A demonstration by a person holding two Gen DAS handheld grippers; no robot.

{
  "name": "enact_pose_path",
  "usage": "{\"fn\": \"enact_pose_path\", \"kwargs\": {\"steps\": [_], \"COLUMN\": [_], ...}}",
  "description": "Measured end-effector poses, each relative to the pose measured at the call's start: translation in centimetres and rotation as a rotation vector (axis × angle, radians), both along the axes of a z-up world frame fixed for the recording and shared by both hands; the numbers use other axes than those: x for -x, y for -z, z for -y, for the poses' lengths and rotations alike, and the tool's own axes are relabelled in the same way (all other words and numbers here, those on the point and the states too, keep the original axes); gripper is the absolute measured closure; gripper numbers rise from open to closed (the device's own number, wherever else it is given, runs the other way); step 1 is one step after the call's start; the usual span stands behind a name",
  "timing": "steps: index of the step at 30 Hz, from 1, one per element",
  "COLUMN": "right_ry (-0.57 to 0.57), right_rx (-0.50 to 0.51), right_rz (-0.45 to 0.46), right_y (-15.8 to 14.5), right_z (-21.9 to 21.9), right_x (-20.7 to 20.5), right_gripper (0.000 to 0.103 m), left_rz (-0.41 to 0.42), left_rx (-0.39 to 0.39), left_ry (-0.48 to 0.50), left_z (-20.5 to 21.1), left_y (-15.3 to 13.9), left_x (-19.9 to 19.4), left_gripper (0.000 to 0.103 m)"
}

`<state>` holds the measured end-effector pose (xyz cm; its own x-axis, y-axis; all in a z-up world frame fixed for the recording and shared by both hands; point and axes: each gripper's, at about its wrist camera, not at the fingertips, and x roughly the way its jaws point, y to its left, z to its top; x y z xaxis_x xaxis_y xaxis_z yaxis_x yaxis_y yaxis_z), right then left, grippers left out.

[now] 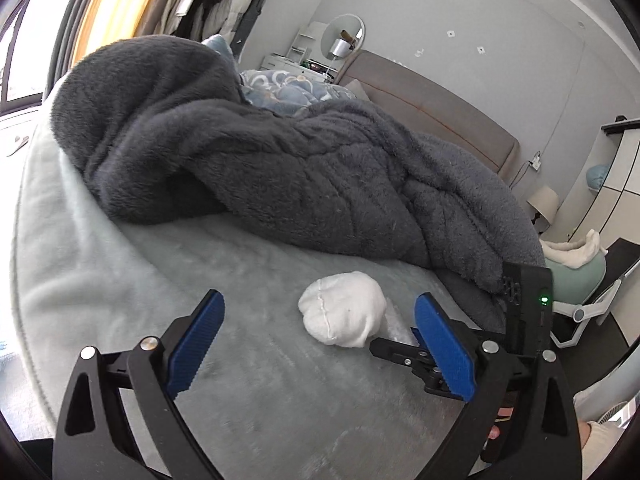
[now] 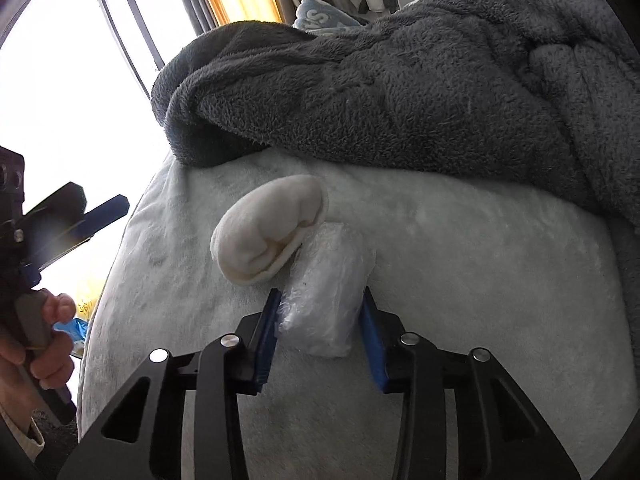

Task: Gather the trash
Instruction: 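Grasp the white sock with the left gripper while the right grasps the bubble-wrap piece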

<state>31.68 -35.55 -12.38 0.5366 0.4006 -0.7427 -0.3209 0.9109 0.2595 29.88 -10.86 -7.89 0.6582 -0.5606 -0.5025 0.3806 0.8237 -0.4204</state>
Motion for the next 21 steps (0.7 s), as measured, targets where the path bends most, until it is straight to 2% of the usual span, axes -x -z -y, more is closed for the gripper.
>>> {"fn": "enact_pose_path", "kwargs": {"steps": [6,10,13,16,21], "right_ry": [0.020,0.047,0.059,0.065,0.080], "right_rx": [0.000,-0.019,-0.040,-0.052,-0.072], "right_rz": [0.021,0.036,0.048,0.058,0.072], "right_y": [-0.7,-1.4,-1.9,-2.3,-2.8], "right_z": [1.8,3.3,4.4,5.5,7.1], "right_x": [0.8,1.2,1.6,2.0,2.4], "right_gripper": [0.065,0.065,0.065,0.065,0.065], "left_rz": [-0.039,-0.035,-0.024,0.003,0.010], "left_rx": [-0.006,-0.022,-0.062,-0.149,-0.179], "left_ry": [0.015,0.032,0.041,0.020,0.040], "left_z": [2.1,3.7,5.0,6.4,7.9], "left_y": [1.5,1.8,2.0,2.3,2.7], "left_x": [-0.7,-0.8,-0.8,-0.8,-1.2], "left_gripper": [0.006,0.006,0.006,0.006,0.006]}}
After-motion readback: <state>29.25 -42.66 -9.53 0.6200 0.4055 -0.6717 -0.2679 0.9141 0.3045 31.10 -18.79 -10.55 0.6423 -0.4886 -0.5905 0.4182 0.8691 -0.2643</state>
